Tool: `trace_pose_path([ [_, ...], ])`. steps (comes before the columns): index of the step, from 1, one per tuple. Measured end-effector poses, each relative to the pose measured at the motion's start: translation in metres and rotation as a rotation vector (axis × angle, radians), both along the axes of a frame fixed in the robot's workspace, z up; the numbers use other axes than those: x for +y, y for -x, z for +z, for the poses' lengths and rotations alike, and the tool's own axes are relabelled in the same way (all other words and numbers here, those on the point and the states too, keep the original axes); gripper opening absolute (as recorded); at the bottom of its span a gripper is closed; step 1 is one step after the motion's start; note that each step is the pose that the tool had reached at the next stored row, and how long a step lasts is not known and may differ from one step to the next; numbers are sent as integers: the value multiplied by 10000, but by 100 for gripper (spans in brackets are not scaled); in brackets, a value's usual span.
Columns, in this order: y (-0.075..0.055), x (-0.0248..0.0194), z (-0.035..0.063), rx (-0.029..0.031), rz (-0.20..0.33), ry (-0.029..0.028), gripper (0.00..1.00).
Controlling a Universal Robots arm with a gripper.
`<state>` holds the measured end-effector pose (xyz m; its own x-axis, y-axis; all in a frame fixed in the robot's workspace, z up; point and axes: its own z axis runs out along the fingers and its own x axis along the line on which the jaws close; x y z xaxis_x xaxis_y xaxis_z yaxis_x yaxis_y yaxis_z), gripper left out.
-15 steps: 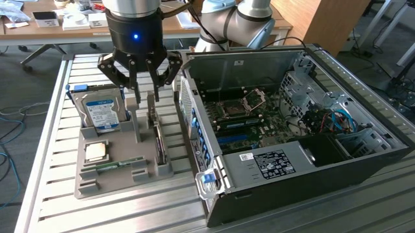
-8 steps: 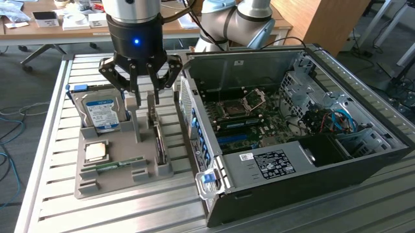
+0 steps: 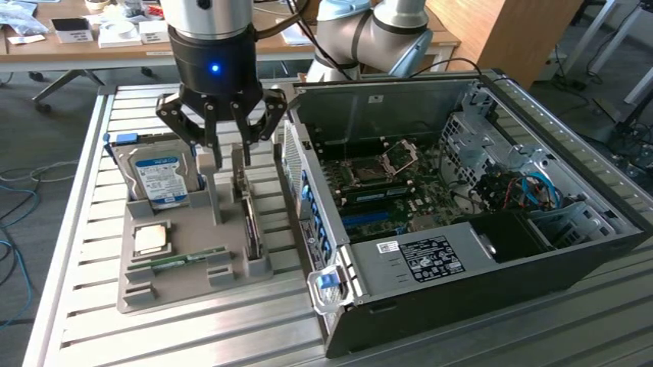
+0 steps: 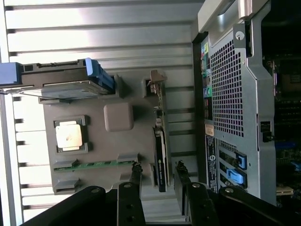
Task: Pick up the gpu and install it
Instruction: 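Pick up the gpu and move the gpu toward the slot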
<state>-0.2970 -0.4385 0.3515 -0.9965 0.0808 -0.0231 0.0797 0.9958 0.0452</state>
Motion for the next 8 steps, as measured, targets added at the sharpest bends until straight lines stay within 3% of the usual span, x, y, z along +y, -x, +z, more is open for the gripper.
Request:
trace_pose_path([
  [8, 0, 0, -91, -1, -164, 0, 42],
])
